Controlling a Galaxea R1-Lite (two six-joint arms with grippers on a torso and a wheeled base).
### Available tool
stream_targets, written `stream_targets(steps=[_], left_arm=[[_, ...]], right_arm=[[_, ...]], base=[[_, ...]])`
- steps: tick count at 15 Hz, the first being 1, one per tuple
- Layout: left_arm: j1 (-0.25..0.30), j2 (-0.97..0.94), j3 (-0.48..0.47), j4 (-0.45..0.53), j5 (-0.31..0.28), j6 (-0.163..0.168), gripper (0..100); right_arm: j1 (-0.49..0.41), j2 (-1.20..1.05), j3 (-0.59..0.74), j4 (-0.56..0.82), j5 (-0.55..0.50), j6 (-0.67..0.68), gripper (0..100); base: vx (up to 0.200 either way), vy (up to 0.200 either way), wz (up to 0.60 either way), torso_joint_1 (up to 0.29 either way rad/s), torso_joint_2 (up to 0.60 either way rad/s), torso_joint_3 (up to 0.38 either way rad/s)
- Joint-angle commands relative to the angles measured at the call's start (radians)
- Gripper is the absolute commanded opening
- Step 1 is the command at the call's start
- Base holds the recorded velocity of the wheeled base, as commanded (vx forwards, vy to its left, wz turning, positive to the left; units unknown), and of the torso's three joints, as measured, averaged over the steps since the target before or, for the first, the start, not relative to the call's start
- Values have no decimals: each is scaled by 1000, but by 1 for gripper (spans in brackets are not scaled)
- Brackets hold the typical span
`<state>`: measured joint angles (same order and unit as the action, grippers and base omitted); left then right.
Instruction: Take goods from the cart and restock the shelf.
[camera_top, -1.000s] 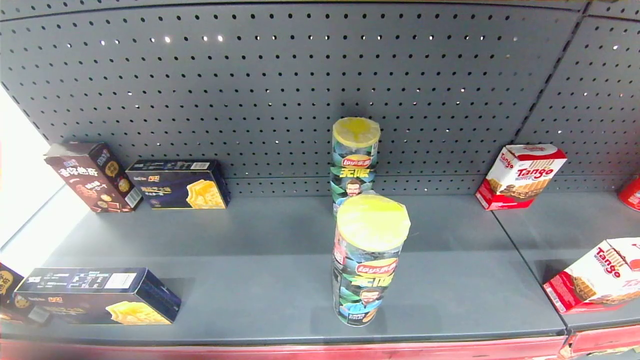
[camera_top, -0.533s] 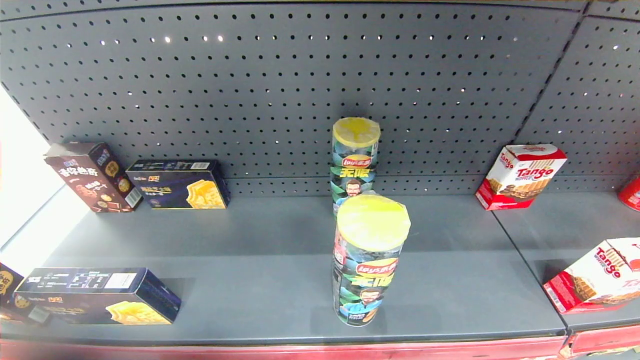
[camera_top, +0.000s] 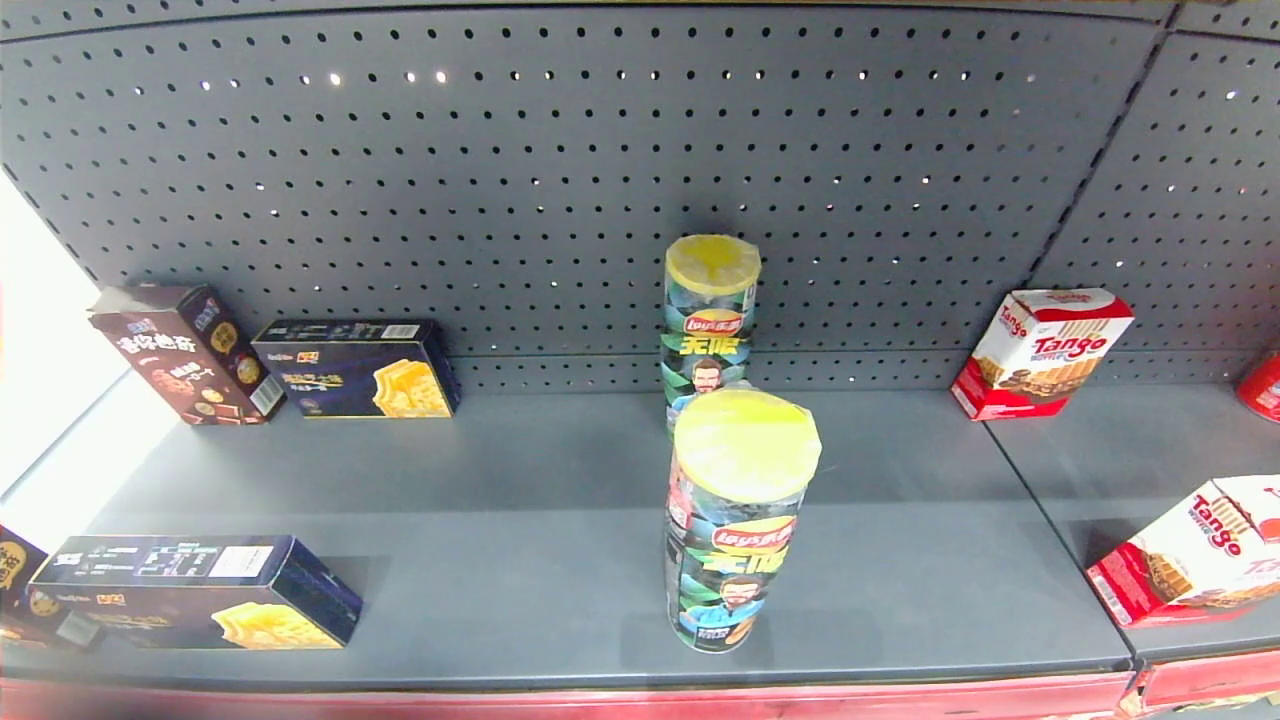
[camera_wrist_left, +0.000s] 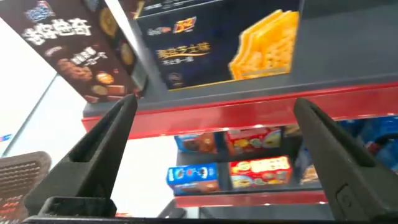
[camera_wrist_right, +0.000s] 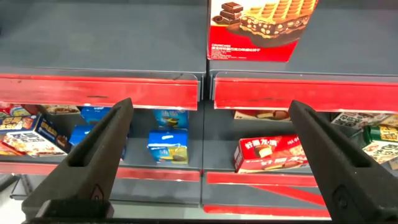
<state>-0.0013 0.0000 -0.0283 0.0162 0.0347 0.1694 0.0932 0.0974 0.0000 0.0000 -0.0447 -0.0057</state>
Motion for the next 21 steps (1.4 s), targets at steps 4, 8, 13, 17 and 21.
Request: stream_targets(steps=[4,8,13,17,21], left_arm=[[1,0,-9,10,-167,-111,100],[0,0,-27,61,-12,-64,100],[-2,0,-7,15,-167,-146,100],[-2,0,-5,8,-99,-93,100],[0,0,-7,10,-6,-91,100]], right_arm=[[0,4,0,0,0,0,100],[0,4,0,0,0,0,100],[0,4,0,0,0,0,100],[-6,5,0,0,2,3,100],[-109,-97,0,-2,0,10,100]], base=[[0,0,0,0,0,0],[0,0,0,0,0,0],[0,0,0,0,0,0],[0,0,0,0,0,0],[0,0,0,0,0,0]])
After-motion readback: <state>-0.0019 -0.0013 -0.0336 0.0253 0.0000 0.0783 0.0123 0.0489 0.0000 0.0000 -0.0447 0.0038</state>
